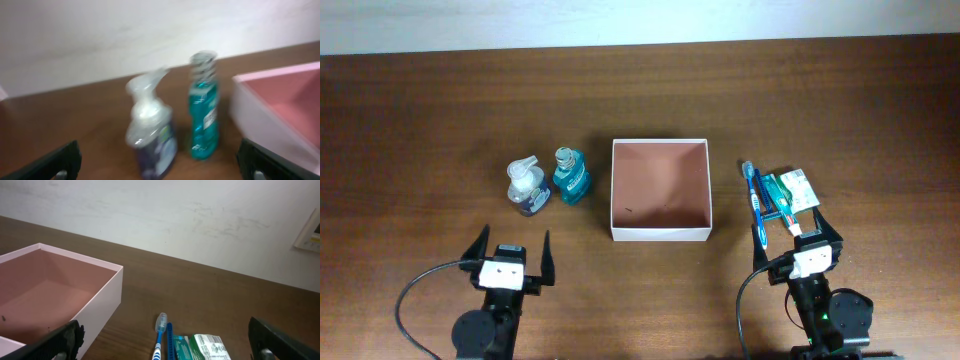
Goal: Pack container
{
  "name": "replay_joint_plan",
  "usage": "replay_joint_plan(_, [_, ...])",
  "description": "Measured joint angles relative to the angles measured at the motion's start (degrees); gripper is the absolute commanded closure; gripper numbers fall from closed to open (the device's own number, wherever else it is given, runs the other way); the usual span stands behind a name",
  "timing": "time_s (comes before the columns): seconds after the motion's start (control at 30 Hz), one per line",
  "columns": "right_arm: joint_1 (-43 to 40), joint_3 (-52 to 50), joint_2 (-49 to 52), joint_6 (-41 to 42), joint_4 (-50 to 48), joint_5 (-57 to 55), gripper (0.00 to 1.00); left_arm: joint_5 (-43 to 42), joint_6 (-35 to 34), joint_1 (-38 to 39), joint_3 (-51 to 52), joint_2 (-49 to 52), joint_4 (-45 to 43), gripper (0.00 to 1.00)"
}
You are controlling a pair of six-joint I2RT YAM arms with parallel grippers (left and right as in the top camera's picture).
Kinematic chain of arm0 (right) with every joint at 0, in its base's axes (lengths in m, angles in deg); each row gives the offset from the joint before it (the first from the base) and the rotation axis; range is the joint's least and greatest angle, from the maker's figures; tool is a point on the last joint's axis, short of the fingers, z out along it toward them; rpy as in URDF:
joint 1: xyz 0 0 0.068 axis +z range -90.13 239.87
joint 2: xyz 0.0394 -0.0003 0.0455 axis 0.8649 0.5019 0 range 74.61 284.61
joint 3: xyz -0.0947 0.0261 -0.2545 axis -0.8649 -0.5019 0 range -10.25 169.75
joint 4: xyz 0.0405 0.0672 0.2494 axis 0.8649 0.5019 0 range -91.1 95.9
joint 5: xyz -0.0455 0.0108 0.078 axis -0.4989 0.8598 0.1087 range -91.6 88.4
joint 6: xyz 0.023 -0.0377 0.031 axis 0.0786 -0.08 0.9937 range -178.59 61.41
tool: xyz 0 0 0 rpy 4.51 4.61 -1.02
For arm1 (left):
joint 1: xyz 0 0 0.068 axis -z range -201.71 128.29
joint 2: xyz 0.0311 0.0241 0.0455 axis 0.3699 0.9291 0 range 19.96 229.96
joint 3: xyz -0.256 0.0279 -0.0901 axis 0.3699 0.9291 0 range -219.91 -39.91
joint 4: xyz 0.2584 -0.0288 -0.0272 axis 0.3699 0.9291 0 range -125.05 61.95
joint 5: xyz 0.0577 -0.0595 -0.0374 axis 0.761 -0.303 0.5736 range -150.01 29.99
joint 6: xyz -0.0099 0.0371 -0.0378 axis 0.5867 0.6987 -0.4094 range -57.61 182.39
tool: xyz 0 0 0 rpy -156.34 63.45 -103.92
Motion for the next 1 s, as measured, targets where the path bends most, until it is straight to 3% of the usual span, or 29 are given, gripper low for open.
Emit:
replay_joint_plan(0.33, [0.0,0.0,0.0,0.0,0.0,0.0,0.02,-12.6,-4.7,0.0,-1.4,0.1,-4.7,0.01])
replay_joint_plan(0.57, [0.0,0.0,0.0,0.0,0.0,0.0,0.02,-14.8,-7.3,0.0,-17.8,7.1,3.8,0.01])
replay_joint_plan(0.8, [0.0,0.0,0.0,0.0,0.0,0.0,0.02,-15.6,-7.5,0.0,-42.7,29.7,18.8,0.01])
replay_joint_plan(1.0, [0.0,0.0,0.0,0.0,0.0,0.0,0.02,-15.6,-5.0,0.0,-70.9,56.8,42.4,0.01])
